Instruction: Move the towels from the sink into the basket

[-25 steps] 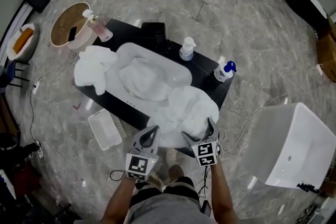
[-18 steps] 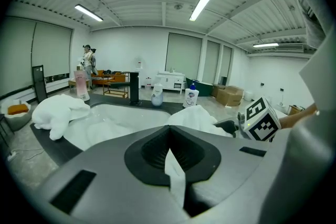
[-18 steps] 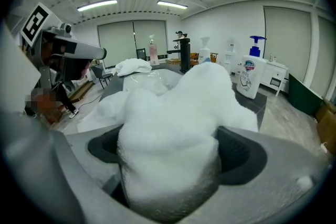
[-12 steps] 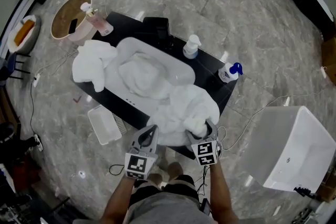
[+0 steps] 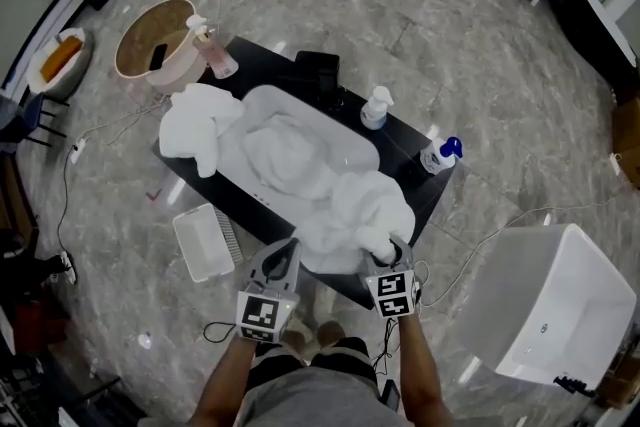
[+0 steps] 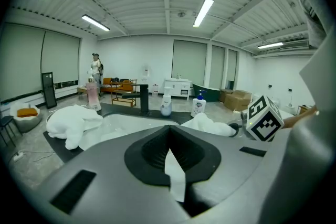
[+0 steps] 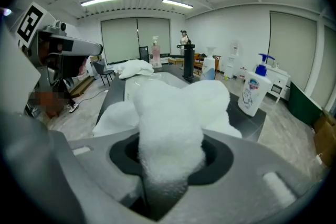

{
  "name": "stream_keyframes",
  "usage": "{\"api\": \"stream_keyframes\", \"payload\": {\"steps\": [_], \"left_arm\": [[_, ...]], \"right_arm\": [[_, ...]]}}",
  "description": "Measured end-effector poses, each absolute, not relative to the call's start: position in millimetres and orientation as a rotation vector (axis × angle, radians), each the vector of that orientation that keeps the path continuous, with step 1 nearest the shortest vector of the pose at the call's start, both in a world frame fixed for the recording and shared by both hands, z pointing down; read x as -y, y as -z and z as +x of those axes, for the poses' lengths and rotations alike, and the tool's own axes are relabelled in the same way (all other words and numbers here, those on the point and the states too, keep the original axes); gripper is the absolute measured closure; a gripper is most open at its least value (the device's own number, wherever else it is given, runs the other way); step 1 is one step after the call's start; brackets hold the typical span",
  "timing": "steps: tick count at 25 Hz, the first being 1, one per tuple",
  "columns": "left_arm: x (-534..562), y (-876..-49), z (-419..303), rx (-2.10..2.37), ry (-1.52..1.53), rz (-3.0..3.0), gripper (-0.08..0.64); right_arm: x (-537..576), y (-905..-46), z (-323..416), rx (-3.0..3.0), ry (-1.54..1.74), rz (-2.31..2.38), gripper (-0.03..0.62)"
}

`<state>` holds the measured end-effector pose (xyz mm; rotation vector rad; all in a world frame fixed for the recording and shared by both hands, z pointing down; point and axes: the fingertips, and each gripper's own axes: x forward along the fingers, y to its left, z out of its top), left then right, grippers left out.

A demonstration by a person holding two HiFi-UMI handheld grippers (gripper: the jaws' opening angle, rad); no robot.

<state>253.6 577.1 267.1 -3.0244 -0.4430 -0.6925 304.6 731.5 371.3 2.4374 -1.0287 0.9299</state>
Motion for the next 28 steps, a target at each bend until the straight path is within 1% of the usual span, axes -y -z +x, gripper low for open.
{"api": "stream_keyframes", "payload": {"steps": [8, 16, 28], "left_arm": [[-536.9, -215.7, 230.0, 0.286, 0.561, -3.047, 0.551], [-479.9, -166.0, 195.9, 0.098, 0.407, -3.063, 0.551], [-346.0, -120.4, 135.2, -0.226, 0.258, -3.062, 0.551]], "right_arm": [[-688.6, -285.7, 305.1, 1.106, -0.696, 2.508, 0.43], [-628.5, -210.7, 287.1, 1.208, -0.475, 2.525, 0.446], [-474.9, -107.0, 239.3, 1.483, -0.14, 2.447, 0.454]]}}
